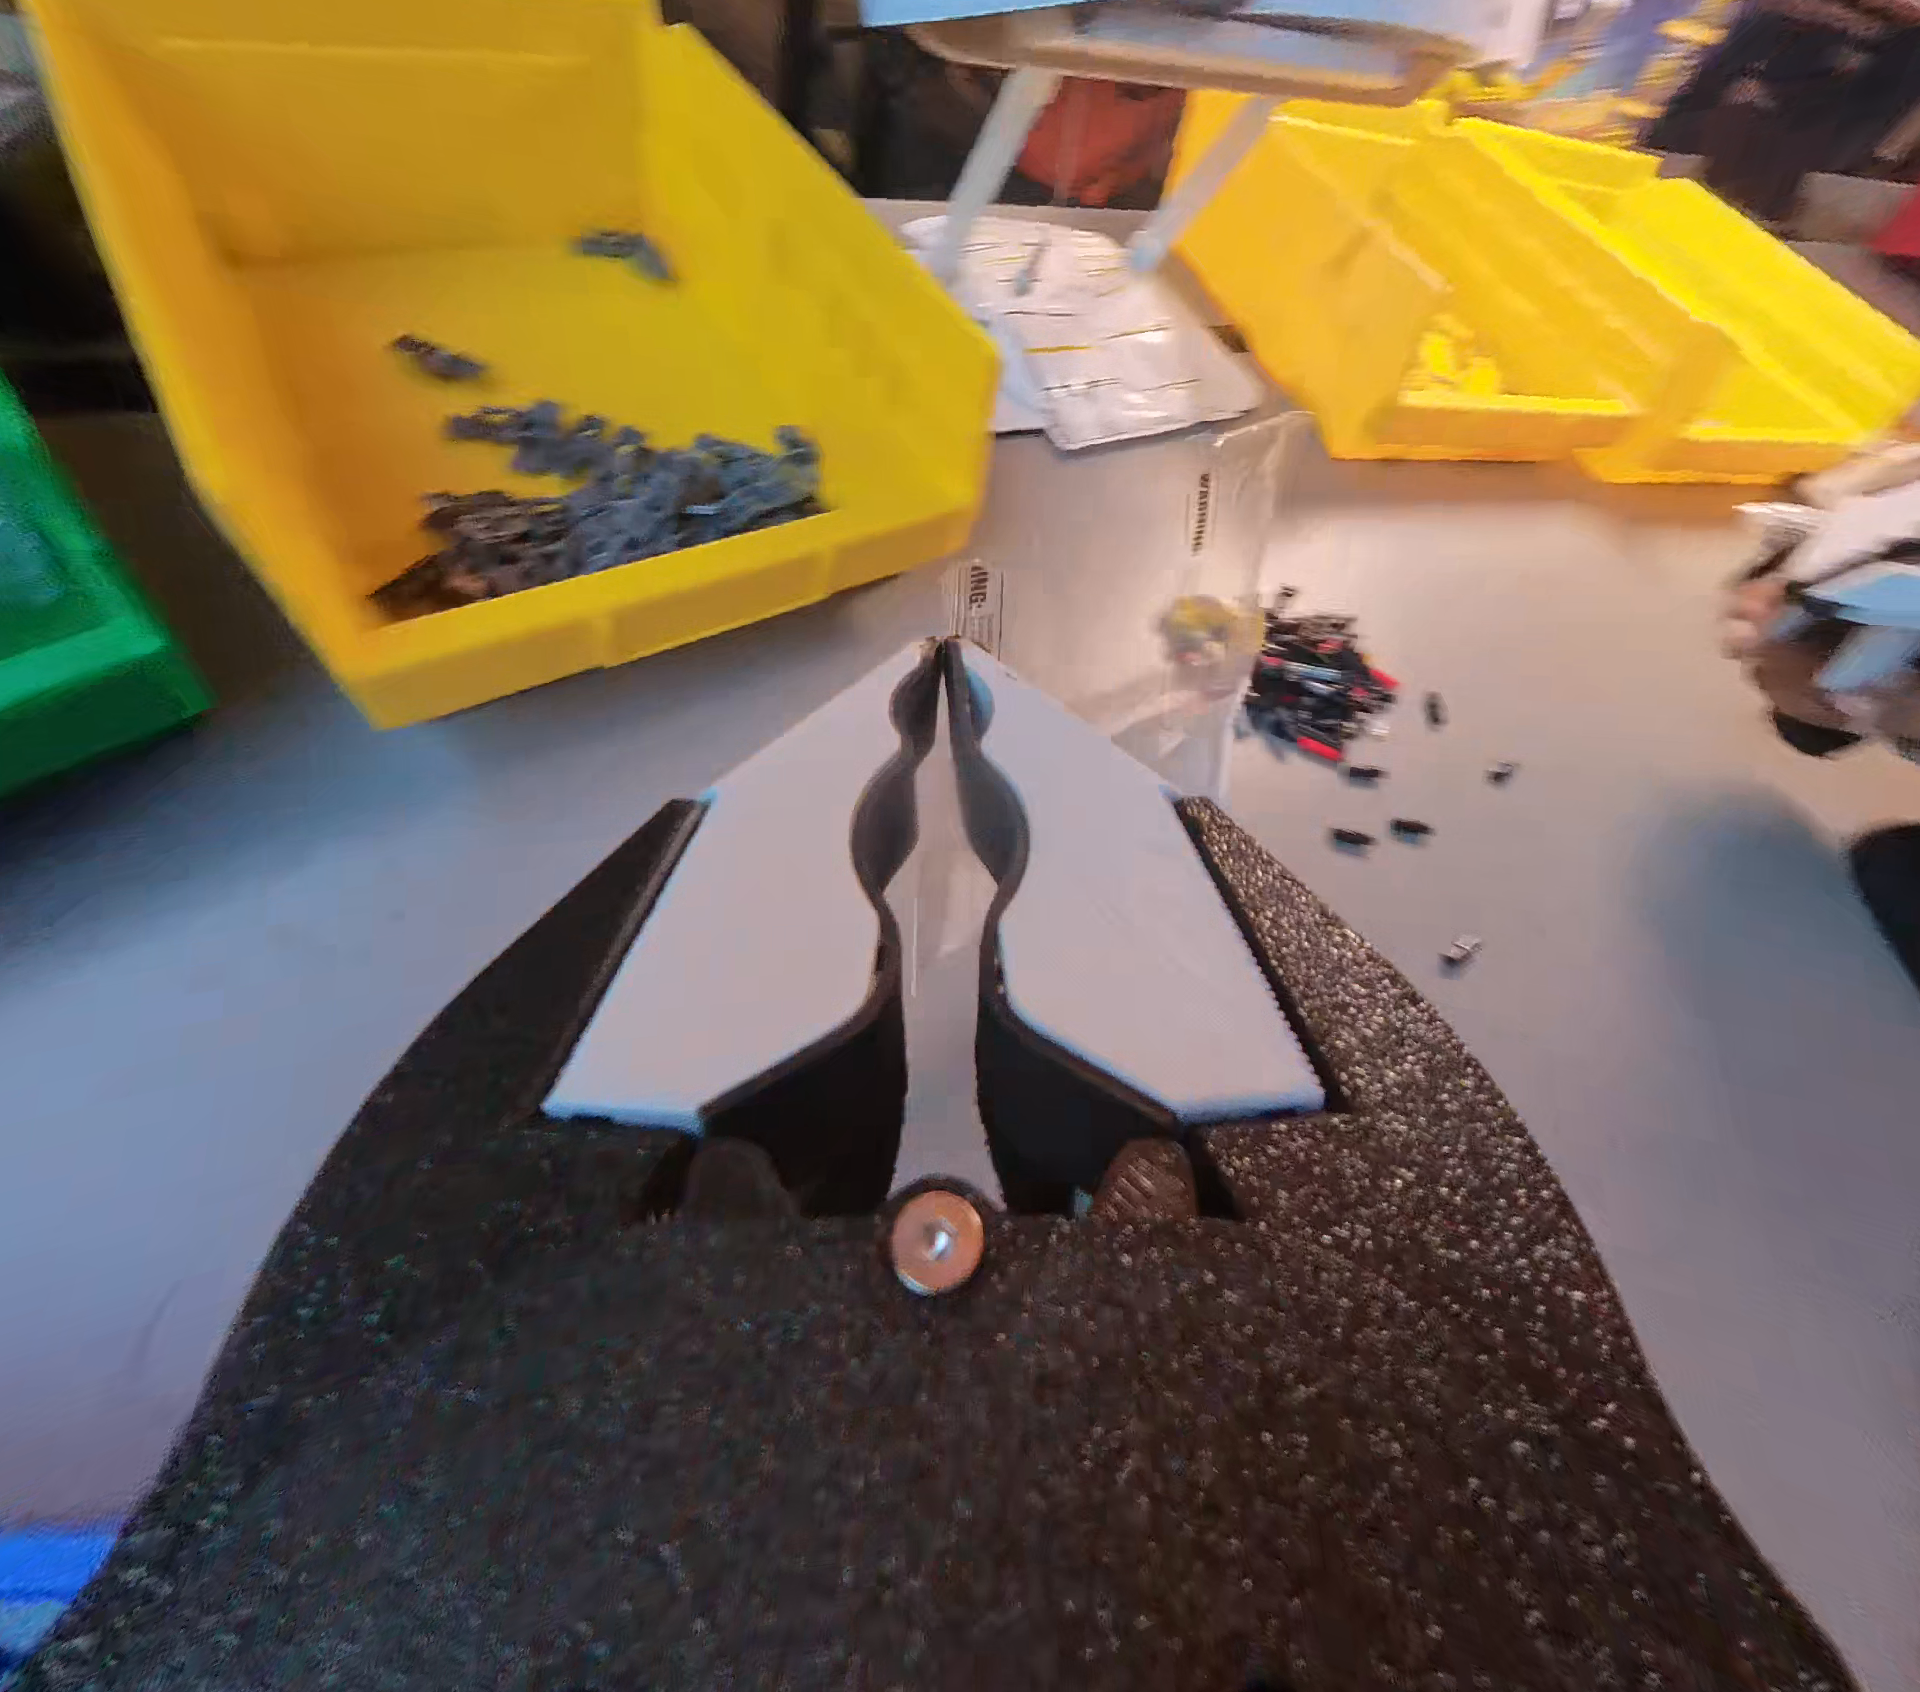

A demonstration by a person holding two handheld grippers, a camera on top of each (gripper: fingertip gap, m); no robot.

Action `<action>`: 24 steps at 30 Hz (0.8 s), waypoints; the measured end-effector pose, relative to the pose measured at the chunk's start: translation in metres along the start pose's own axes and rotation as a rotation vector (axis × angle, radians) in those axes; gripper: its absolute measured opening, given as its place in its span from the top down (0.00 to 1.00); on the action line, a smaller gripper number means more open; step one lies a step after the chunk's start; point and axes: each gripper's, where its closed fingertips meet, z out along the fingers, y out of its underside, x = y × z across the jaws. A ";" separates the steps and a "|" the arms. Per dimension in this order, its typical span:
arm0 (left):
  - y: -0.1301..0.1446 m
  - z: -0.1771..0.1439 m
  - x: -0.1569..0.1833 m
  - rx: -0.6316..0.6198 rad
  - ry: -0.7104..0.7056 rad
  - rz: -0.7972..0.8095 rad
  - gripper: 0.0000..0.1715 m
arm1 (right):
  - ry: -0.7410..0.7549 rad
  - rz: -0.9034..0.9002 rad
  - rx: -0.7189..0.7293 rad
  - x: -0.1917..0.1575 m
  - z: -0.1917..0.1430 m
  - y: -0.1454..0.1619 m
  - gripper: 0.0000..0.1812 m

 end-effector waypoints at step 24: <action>-0.068 -0.014 0.024 0.236 -0.161 0.314 0.44 | 0.582 -0.030 -0.015 0.040 -0.074 -0.015 0.51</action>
